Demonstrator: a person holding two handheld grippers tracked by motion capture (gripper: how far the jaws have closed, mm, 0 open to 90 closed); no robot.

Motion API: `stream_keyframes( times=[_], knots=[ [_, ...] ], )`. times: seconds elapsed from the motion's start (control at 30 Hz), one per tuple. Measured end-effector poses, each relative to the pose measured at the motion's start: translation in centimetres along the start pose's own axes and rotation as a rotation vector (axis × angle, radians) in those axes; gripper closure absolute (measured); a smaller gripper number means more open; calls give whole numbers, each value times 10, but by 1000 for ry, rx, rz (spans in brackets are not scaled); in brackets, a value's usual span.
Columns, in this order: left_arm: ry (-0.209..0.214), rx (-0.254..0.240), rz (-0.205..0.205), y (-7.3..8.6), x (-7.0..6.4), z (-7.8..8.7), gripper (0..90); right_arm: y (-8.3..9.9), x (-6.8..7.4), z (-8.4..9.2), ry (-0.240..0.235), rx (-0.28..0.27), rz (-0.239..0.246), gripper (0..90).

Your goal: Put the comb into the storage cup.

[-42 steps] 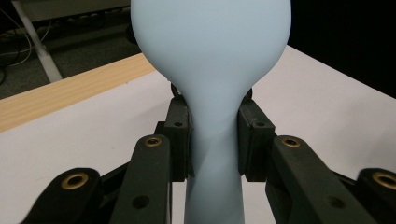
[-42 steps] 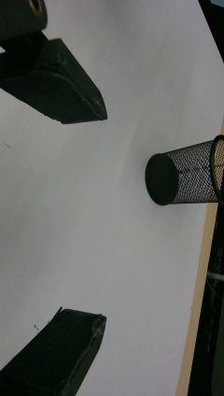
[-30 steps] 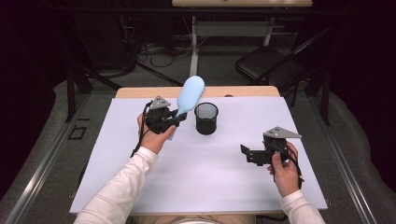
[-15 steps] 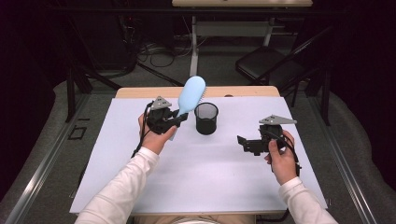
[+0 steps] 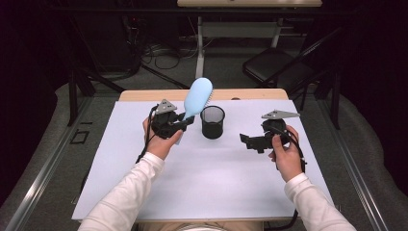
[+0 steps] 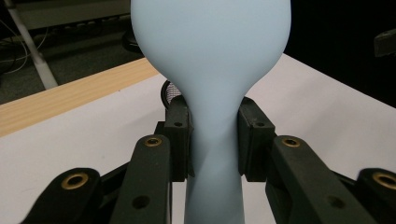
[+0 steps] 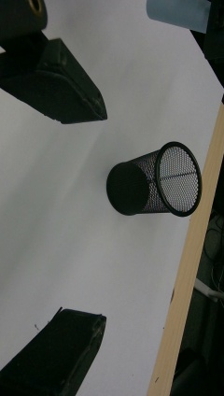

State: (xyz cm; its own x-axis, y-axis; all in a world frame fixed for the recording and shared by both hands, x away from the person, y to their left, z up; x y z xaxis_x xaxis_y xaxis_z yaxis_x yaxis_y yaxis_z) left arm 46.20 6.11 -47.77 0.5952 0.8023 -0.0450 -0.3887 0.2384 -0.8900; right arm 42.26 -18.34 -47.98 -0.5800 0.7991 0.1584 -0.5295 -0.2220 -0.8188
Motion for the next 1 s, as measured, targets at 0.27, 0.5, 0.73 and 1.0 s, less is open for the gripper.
stream_keyframes(
  times=[0.27,0.5,0.73,1.0],
  knots=[
    [-1,-12,-2,-1,-1,1,696,-7,0,-2,-15,-1,-17,28],
    [2,-27,-7,-2,-5,1,696,-15,-1,-1,-27,-8,-36,30],
    [10,-23,-5,-3,-8,0,696,-29,-1,-1,-56,-18,-76,37],
    [7,-30,-4,-4,-11,-1,696,-51,-2,-4,-62,-19,-90,42]
  ],
)
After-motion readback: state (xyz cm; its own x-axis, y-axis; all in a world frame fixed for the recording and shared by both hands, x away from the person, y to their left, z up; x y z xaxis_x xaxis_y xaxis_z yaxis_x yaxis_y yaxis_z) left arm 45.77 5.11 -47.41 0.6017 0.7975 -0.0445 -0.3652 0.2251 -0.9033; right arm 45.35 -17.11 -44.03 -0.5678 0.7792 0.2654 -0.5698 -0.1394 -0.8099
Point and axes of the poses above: each handheld gripper's, and its own axes: z roughly backward along the jaws, y roughly out of its underside, x roughly to its left, the point moved 8 cm from there along -z, roughly forward along the jaws, and after that the axes turned 8 degrees about -y, right-handed, at the moved point
